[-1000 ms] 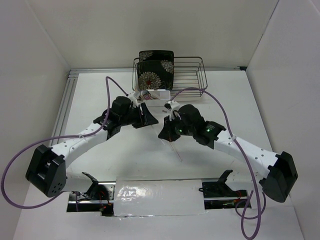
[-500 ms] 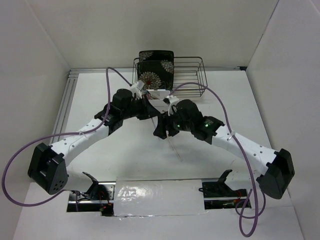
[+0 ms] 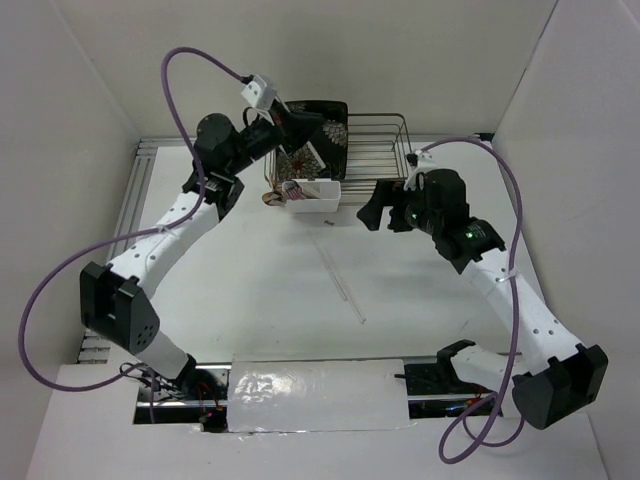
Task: Sort the eating utensils into containers
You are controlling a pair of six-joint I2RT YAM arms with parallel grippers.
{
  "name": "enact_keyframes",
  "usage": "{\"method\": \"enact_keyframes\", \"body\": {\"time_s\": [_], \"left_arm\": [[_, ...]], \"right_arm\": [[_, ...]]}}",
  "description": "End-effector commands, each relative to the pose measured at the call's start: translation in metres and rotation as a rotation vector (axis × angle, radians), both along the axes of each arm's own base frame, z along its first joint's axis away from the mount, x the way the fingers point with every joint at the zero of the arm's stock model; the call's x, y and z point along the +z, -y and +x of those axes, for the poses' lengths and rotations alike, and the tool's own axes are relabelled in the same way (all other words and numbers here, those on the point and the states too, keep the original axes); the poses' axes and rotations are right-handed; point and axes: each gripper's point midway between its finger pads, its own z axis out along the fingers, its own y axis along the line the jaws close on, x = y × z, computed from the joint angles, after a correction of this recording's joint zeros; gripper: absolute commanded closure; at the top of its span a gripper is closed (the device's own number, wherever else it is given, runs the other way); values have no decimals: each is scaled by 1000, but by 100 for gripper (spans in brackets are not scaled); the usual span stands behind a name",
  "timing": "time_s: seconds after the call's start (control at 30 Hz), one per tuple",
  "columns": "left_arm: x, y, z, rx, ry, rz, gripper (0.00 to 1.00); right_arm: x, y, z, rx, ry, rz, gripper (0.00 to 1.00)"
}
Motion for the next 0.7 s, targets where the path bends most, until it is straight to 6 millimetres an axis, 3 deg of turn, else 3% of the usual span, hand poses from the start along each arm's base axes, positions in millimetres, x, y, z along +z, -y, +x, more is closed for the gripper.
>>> {"method": "enact_keyframes", "body": {"time_s": [0.0, 0.13, 0.3, 0.67], "left_arm": [[17, 12, 9, -57, 301, 32, 100], [-7, 25, 22, -120, 383, 52, 100], [-61, 33, 47, -143, 377, 90, 100], [-122, 42, 60, -259, 271, 174, 100]], "right_arm": [[-11, -3, -2, 30, -11, 18, 0], [-20, 6, 7, -7, -3, -30, 0], [-36, 13, 10, -18, -8, -80, 0], [-54, 23, 23, -48, -37, -114, 0]]}}
